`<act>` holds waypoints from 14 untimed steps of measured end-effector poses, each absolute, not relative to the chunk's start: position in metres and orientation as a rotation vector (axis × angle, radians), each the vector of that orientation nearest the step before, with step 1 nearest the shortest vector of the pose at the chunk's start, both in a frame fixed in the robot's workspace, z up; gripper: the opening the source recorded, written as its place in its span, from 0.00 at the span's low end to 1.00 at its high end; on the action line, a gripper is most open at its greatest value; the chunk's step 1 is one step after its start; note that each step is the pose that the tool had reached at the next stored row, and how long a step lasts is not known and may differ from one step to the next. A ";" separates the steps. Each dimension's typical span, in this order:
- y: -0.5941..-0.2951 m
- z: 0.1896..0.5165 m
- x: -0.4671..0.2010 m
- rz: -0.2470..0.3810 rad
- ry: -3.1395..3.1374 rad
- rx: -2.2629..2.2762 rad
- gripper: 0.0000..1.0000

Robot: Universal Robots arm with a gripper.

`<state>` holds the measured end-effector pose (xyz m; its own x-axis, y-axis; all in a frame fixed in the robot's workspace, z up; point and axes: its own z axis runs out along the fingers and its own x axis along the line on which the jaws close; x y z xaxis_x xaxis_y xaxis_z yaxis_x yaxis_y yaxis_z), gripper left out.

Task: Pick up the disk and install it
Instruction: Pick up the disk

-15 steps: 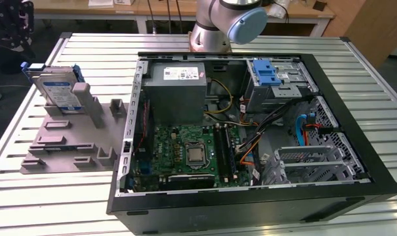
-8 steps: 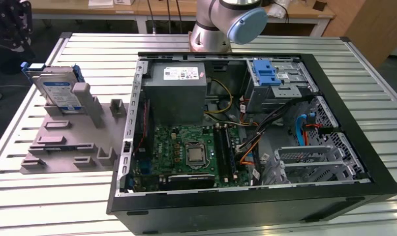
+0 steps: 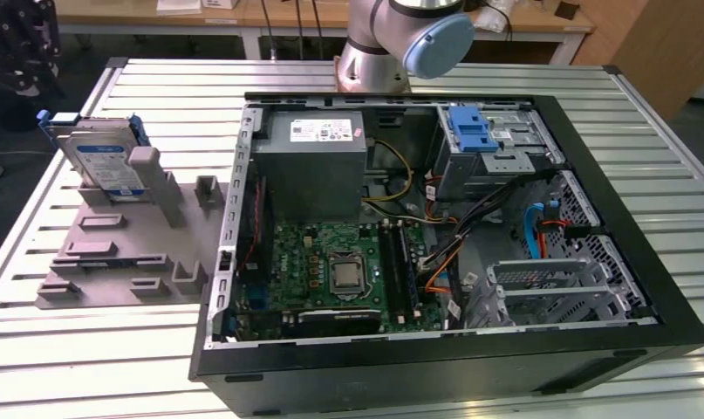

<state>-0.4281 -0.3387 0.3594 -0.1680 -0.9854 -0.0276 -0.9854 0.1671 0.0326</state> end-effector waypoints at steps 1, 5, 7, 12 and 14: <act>-0.339 0.359 -0.428 0.067 2.399 -2.027 0.29; -0.339 0.358 -0.428 0.067 2.374 -2.057 0.41; -0.339 0.357 -0.428 0.067 2.346 -2.090 0.47; -0.338 0.353 -0.428 0.061 2.294 -2.146 0.53; -0.338 0.351 -0.429 0.053 2.295 -2.148 0.53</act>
